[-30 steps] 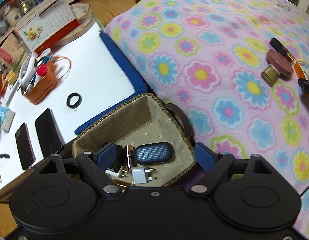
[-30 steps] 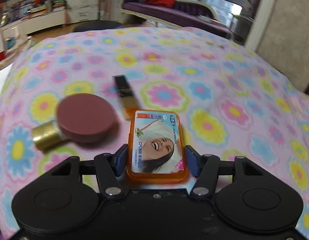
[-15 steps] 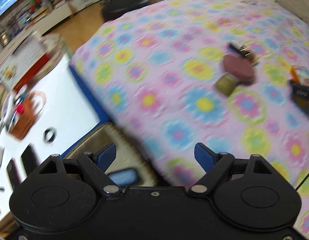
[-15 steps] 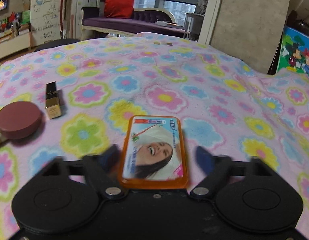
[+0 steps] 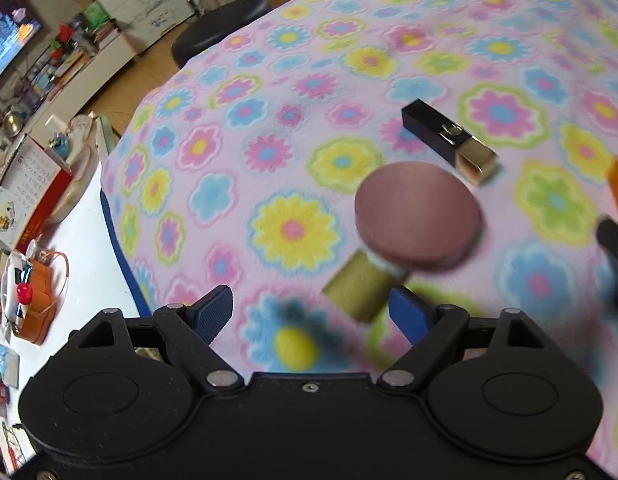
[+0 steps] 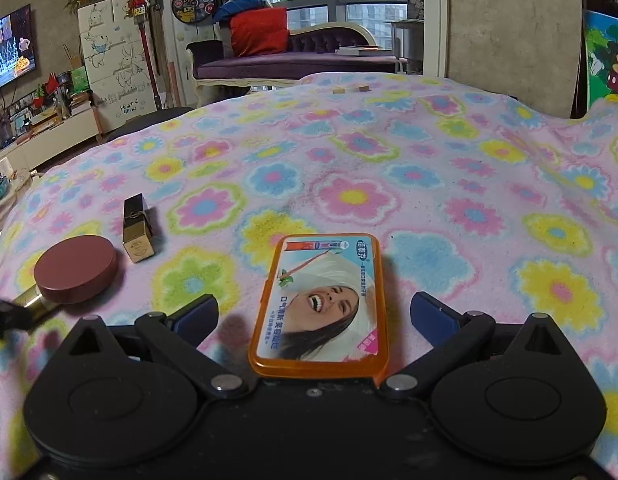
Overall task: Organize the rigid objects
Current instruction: 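Lower the right tool over the orange-framed photo card, then grasp the maroon round compact with the left tool while the right tool grasps the photo card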
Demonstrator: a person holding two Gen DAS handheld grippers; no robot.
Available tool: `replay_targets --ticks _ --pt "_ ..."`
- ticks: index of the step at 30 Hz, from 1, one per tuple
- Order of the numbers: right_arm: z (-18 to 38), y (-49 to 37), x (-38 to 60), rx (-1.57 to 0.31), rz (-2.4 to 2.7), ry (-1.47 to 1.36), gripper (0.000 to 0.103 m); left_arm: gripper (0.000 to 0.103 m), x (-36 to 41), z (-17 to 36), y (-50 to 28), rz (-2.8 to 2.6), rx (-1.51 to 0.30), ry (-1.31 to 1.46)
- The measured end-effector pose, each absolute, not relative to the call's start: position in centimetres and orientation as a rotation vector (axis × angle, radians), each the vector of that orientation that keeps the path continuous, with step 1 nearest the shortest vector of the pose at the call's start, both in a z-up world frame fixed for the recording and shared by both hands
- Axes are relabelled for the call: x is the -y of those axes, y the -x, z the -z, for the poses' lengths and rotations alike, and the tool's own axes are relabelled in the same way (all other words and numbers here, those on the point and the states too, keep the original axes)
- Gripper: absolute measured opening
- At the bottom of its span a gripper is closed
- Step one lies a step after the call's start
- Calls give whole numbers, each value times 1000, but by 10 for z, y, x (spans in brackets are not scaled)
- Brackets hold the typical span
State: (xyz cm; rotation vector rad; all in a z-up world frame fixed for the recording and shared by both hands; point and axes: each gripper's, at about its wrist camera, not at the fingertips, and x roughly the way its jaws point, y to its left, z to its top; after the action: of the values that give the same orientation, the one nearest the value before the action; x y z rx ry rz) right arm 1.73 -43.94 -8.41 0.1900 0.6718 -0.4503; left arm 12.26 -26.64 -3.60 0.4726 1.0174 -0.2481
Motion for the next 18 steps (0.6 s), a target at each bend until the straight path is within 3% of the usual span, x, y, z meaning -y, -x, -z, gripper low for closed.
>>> replay_targets --ticks 9,18 --pt "84 -17 437 -673 454 -181 103 83 310 39 -157 260 -1108 -375" --pt "84 -16 438 -669 451 -190 103 66 306 43 -125 411 -1148 -334"
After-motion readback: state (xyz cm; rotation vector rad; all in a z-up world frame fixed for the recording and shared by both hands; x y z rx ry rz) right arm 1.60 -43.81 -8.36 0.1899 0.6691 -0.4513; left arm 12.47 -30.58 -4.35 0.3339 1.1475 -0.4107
